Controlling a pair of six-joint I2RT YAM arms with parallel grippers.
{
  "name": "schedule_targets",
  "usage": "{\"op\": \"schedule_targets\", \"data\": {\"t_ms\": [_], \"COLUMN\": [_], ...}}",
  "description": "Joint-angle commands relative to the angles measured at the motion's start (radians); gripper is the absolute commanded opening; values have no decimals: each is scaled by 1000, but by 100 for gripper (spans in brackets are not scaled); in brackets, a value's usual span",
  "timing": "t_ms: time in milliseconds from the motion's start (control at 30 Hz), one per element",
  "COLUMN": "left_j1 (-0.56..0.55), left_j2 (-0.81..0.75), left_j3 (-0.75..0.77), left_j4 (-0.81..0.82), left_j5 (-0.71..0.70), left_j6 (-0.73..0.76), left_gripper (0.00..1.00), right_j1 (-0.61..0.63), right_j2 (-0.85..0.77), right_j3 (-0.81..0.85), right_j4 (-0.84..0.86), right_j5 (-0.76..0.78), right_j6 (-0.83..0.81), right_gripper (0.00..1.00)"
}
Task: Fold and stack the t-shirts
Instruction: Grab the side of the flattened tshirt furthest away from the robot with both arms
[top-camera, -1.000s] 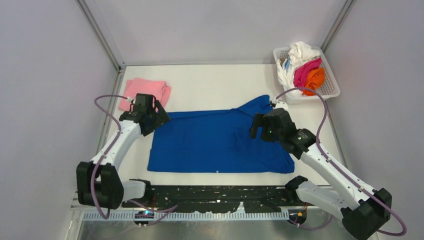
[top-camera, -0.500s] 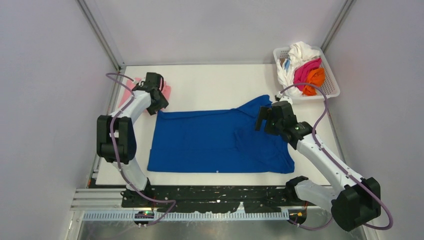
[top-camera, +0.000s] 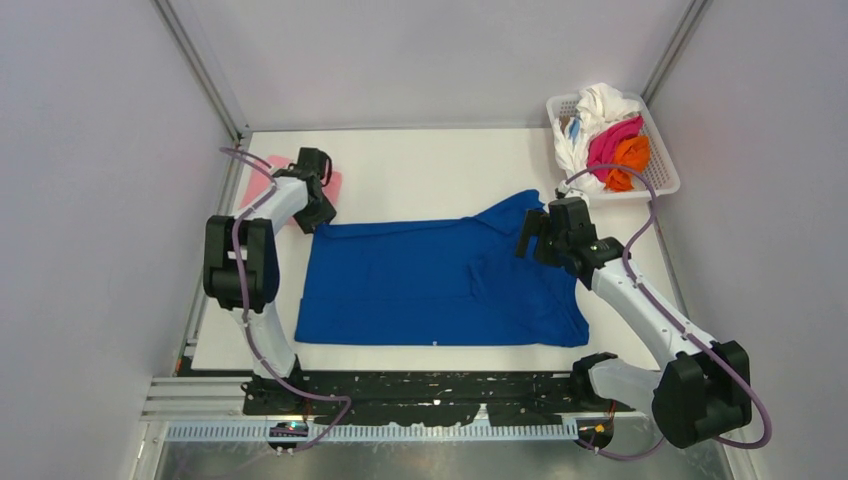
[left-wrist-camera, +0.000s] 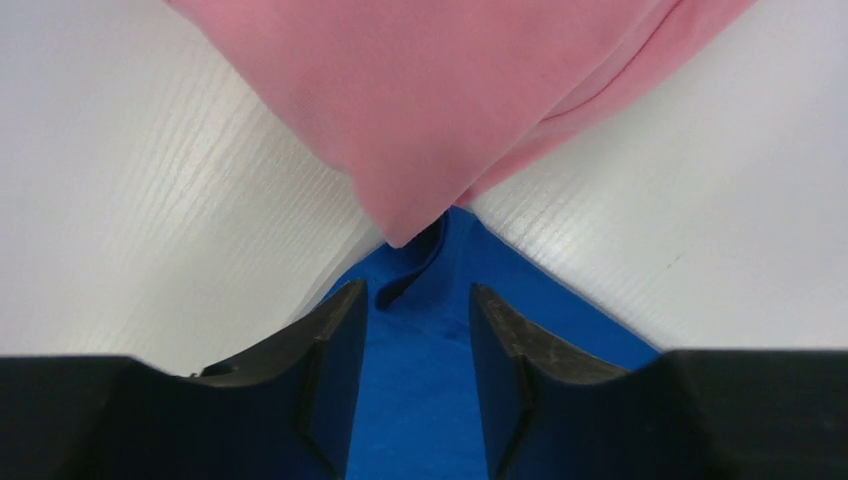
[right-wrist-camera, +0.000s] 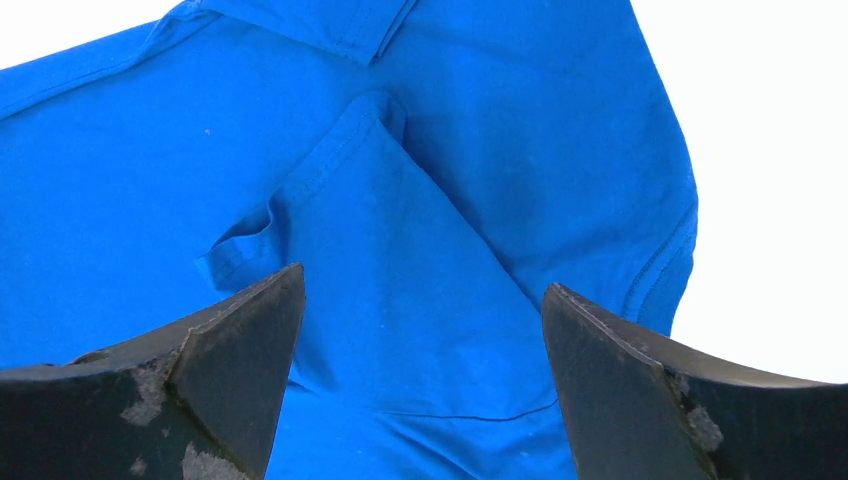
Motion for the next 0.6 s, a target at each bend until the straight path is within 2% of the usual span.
{"op": "schedule_targets", "data": {"t_ms": [0, 167, 300, 433, 500, 567], "left_j1": [9, 11, 12, 13, 13, 13], "left_j2": [37, 47, 53, 64, 65, 63], "left_j3": [53, 69, 77, 97, 98, 96], "left_j4": [-6, -10, -14, -43, -42, -31], "left_j5": [-30, -37, -53, -71, -73, -62], "left_j6": [-34, -54, -73, -91, -98, -80], "left_gripper": [42, 40, 24, 17, 0, 0], "right_j1": [-10, -16, -20, -28, -31, -33], "right_j2": [2, 5, 1, -16, -26, -37], "right_j3": [17, 10, 12, 19, 25, 26], "right_j4": [44, 52, 52, 40, 30, 26], "right_j5": [-17, -26, -30, -25, -19, -16], "right_j6": [-20, -23, -30, -42, -47, -56], "right_gripper": [95, 95, 95, 95, 95, 95]}}
